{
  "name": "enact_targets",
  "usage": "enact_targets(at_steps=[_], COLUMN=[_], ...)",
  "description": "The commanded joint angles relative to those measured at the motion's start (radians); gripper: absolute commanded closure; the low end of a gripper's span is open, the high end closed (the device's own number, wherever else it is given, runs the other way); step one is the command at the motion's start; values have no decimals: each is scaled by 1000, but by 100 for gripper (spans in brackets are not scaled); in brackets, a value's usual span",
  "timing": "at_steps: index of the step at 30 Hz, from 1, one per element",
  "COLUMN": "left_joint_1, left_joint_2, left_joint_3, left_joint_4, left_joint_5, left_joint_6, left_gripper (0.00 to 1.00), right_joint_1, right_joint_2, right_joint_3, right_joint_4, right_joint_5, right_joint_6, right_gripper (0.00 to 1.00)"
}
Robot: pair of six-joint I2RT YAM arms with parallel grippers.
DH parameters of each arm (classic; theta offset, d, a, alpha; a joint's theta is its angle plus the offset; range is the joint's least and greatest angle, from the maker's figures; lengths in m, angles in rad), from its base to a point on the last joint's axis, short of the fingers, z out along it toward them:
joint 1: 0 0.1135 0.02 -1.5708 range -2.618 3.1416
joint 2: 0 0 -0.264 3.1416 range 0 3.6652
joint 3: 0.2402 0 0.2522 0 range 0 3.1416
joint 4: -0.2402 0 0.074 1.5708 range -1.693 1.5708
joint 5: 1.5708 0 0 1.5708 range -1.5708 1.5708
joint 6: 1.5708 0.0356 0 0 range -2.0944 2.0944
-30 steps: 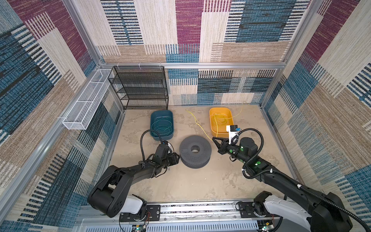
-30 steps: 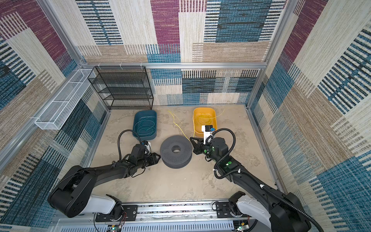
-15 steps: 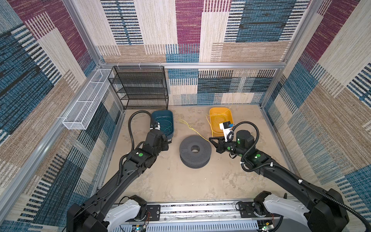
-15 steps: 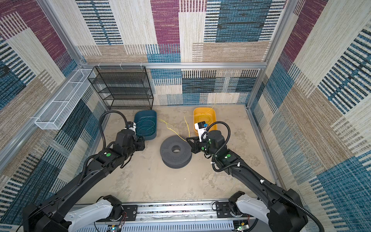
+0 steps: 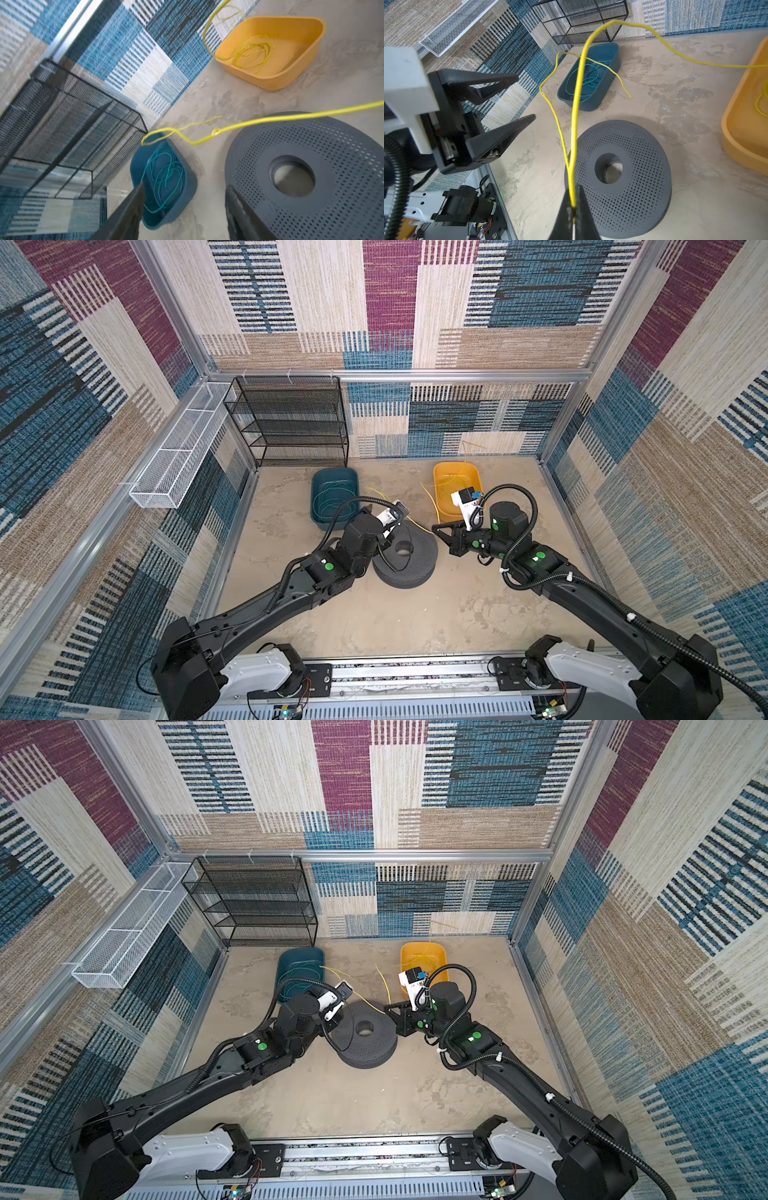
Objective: Wrap the cables
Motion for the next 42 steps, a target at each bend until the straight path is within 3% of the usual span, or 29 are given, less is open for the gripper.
enact_targets(at_steps=[1, 4, 15, 28, 32, 37, 42], left_joint_1=[-1, 0, 17, 58, 58, 48, 11], left_joint_2=[8, 8, 33, 44, 36, -2, -45], left_joint_3=[-35, -62, -84, -70, -71, -64, -23], left_joint_4=[192, 240, 330, 238, 211, 105, -66], left_joint_5=[27, 98, 140, 197, 187, 183, 177], left_joint_6=[140, 170, 254, 229, 203, 114, -7], left_gripper=[38, 37, 46, 85, 99, 100, 100], right_joint_1=[2, 2, 2, 2, 2, -2, -33], right_joint_2=[-17, -25, -62, -68, -67, -61, -40], right_joint_3=[5, 3, -12, 8, 34, 69, 59], right_joint_4=[2, -2, -11, -18, -14, 26, 201], right_joint_5=[-36, -60, -77, -61, -21, 107, 214], right_joint_6=[-14, -11, -15, -16, -14, 24, 123], right_gripper=[100, 100, 100, 100, 100, 100, 100])
